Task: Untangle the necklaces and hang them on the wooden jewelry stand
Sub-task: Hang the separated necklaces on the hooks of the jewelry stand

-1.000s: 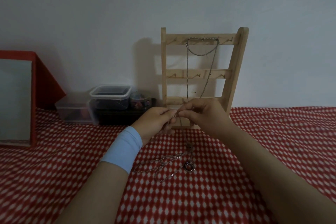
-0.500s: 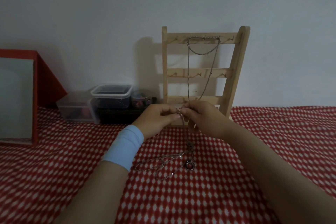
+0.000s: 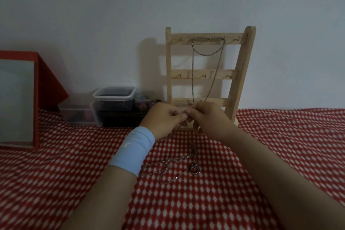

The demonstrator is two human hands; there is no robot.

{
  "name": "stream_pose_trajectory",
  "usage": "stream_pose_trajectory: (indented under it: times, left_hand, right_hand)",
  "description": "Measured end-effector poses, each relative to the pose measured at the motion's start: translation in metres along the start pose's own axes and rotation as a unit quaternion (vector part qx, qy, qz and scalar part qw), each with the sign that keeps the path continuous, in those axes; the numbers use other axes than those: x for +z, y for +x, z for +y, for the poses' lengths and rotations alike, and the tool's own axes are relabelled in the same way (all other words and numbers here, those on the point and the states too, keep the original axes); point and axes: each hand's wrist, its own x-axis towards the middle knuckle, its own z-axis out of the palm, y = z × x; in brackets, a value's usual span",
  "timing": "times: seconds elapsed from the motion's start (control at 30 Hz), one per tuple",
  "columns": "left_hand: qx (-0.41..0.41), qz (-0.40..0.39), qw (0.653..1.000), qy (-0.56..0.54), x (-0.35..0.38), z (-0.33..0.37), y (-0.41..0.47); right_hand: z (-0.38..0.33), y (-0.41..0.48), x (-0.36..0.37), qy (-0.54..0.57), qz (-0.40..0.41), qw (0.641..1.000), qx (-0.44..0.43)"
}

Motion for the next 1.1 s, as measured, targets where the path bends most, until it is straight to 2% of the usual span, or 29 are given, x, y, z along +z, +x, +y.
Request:
stream_pose_trajectory:
  times: [0.1, 0.3, 0.5, 0.57, 0.63, 0.7, 0.83, 1.0, 1.1]
  left_hand:
    - [0.002, -0.025, 1.0, 0.011, -0.003, 0.0, -0.001]
    - [0.009, -0.041, 0.999, 0.024, -0.005, 0.003, -0.002]
    - [-0.007, -0.079, 0.997, 0.006, -0.013, 0.003, -0.003]
    - [-0.005, -0.065, 0.998, 0.023, -0.013, 0.001, -0.001]
    - [-0.009, -0.025, 0.999, 0.022, -0.014, -0.002, 0.0]
    - [-0.004, -0.009, 1.0, 0.013, -0.014, -0.004, -0.001]
    - [0.015, -0.01, 1.0, 0.008, -0.014, -0.002, -0.002]
    - [0.003, -0.02, 0.995, -0.101, -0.015, 0.0, -0.002]
    - [0.014, -0.01, 0.996, -0.092, -0.013, -0.003, -0.001]
  right_hand:
    - [0.003, 0.001, -0.003, -0.074, 0.006, 0.996, -0.049]
    - [0.0, 0.002, -0.008, -0.218, -0.036, 0.969, -0.112]
    - [-0.004, -0.002, -0.009, -0.301, 0.013, 0.944, -0.131]
    - [-0.009, -0.004, -0.005, -0.325, 0.005, 0.938, -0.125]
    - [-0.014, -0.003, -0.004, -0.253, -0.047, 0.963, -0.075]
    - [-0.019, -0.003, -0.007, -0.102, -0.123, 0.987, 0.007]
    - [-0.019, -0.007, -0.014, 0.082, -0.197, 0.973, 0.09]
    - [-0.014, -0.004, -0.014, 0.117, -0.172, 0.974, 0.093]
    - [-0.015, -0.004, -0.01, 0.112, -0.136, 0.981, 0.077]
